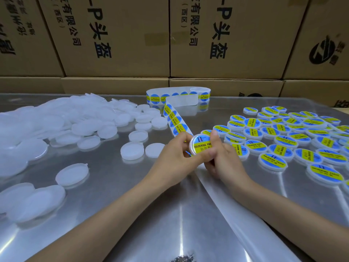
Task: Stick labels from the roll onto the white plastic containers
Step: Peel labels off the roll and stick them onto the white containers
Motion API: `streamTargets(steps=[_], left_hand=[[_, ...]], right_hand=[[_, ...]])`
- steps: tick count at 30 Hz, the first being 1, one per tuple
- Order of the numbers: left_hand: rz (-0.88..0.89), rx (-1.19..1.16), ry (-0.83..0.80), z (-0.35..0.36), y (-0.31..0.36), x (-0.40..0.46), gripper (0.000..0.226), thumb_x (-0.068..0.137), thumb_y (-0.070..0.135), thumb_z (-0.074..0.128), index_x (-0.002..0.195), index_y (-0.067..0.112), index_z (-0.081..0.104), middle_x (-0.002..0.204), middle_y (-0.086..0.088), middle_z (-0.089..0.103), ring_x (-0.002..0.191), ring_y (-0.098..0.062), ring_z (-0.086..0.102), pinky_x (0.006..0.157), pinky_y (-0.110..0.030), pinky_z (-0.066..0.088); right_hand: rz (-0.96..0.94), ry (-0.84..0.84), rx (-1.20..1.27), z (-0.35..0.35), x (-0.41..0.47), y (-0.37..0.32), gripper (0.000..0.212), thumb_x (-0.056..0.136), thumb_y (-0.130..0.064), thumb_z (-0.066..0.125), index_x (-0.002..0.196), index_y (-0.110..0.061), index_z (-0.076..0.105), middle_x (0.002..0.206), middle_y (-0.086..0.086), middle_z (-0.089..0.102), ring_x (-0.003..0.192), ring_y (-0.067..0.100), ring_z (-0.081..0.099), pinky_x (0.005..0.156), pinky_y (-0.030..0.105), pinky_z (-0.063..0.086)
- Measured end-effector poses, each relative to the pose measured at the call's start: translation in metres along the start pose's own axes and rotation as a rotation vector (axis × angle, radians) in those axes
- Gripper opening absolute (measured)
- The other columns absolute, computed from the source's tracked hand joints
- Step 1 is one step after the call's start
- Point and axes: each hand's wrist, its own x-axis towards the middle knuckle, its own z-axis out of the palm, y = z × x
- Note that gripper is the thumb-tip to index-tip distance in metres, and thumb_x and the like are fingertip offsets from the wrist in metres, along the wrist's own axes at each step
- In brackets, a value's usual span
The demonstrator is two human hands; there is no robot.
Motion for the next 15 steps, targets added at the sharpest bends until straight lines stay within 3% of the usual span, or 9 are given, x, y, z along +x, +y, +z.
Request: streamTargets(steps=[2, 5, 8, 10, 12, 15], left_hand=[[0.039, 0.039, 0.001, 0.001, 0.0, 0.0, 0.037, 0.088, 0.042, 0.062, 0.092, 0.006, 0.055, 0.069, -0.003, 0.068, 0.058, -0.014, 0.062, 0.068, -0.039, 0.052], [0.097, 0.129, 0.005, 0.002, 0.0, -0.002, 0.041, 0.097, 0.042, 0.042, 0.09, 0.003, 0.05, 0.053, -0.001, 0.058, 0.049, -0.015, 0.054, 0.06, -0.038, 0.049], [0.11, 0.147, 0.058, 0.001, -0.002, -0.002, 0.045, 0.099, 0.043, 0.034, 0.084, 0.004, 0.051, 0.046, -0.005, 0.052, 0.042, -0.017, 0.049, 0.048, -0.03, 0.041], [0.102, 0.147, 0.102, -0.002, -0.002, -0.001, 0.05, 0.099, 0.043, 0.032, 0.077, 0.005, 0.054, 0.044, -0.006, 0.049, 0.037, -0.015, 0.044, 0.043, -0.021, 0.035], [0.061, 0.095, 0.11, -0.005, -0.003, 0.0, 0.06, 0.098, 0.048, 0.032, 0.071, -0.002, 0.053, 0.044, -0.007, 0.047, 0.035, -0.013, 0.041, 0.04, -0.018, 0.032], [-0.029, 0.024, 0.082, -0.007, -0.003, 0.0, 0.078, 0.086, 0.064, 0.025, 0.061, -0.005, 0.052, 0.036, -0.003, 0.043, 0.034, -0.012, 0.04, 0.038, -0.016, 0.032]], right_hand=[[-0.022, -0.013, -0.029, 0.0, 0.0, 0.002, 0.063, 0.102, -0.04, 0.025, 0.053, -0.013, 0.054, 0.031, -0.007, 0.039, 0.028, 0.002, 0.03, 0.032, 0.01, 0.023], [-0.074, -0.041, -0.083, -0.001, -0.001, 0.005, 0.069, 0.102, -0.041, 0.023, 0.045, -0.017, 0.054, 0.032, -0.003, 0.042, 0.031, 0.004, 0.032, 0.035, 0.013, 0.026], [-0.086, -0.071, -0.143, -0.001, -0.003, 0.004, 0.072, 0.097, -0.049, 0.03, 0.032, -0.021, 0.043, 0.03, -0.003, 0.036, 0.03, 0.003, 0.031, 0.036, 0.012, 0.026], [-0.08, -0.117, -0.201, 0.0, -0.004, 0.002, 0.063, 0.088, -0.054, 0.045, 0.032, -0.024, 0.048, 0.029, -0.005, 0.037, 0.029, 0.004, 0.031, 0.036, 0.011, 0.026], [-0.071, -0.172, -0.24, -0.001, -0.005, -0.002, 0.05, 0.082, -0.046, 0.062, 0.035, -0.029, 0.055, 0.031, -0.01, 0.043, 0.03, 0.003, 0.034, 0.036, 0.009, 0.027], [-0.083, -0.275, -0.283, -0.001, -0.008, -0.007, 0.048, 0.084, -0.045, 0.062, 0.037, -0.033, 0.058, 0.033, -0.015, 0.048, 0.031, 0.002, 0.036, 0.037, 0.007, 0.029]])
